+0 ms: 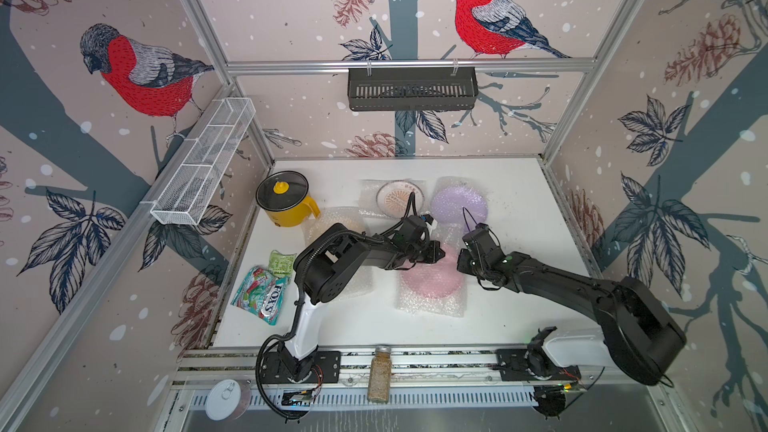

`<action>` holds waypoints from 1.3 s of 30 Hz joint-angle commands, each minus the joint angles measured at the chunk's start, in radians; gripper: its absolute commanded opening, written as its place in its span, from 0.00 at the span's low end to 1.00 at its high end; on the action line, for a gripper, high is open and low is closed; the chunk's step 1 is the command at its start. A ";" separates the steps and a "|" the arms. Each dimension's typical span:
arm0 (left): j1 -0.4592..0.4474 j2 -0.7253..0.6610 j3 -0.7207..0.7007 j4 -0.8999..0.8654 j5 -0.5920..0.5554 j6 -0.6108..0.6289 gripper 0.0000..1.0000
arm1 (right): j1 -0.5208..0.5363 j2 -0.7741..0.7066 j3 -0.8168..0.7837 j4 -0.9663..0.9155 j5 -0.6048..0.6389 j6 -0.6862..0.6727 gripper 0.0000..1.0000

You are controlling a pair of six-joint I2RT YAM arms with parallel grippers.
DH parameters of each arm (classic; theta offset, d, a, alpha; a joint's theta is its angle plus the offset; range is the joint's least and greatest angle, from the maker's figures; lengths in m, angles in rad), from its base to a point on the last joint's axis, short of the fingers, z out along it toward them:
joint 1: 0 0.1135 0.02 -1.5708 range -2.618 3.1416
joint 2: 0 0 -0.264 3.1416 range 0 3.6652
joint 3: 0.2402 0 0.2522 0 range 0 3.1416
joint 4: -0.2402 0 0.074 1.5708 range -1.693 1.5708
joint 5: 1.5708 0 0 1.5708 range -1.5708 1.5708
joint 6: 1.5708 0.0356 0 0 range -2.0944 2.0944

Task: Unpack dinner plates from bubble wrap
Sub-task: Unwrap the bubble wrap at the center of the board.

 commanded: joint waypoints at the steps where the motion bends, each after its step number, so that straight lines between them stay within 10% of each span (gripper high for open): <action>1: -0.001 0.014 -0.002 -0.120 -0.042 -0.007 0.00 | 0.001 -0.028 -0.006 0.003 -0.032 -0.002 0.11; 39: 0.080 0.059 -0.052 -0.127 -0.104 -0.037 0.00 | -0.457 -0.386 -0.286 0.129 -0.549 -0.088 0.00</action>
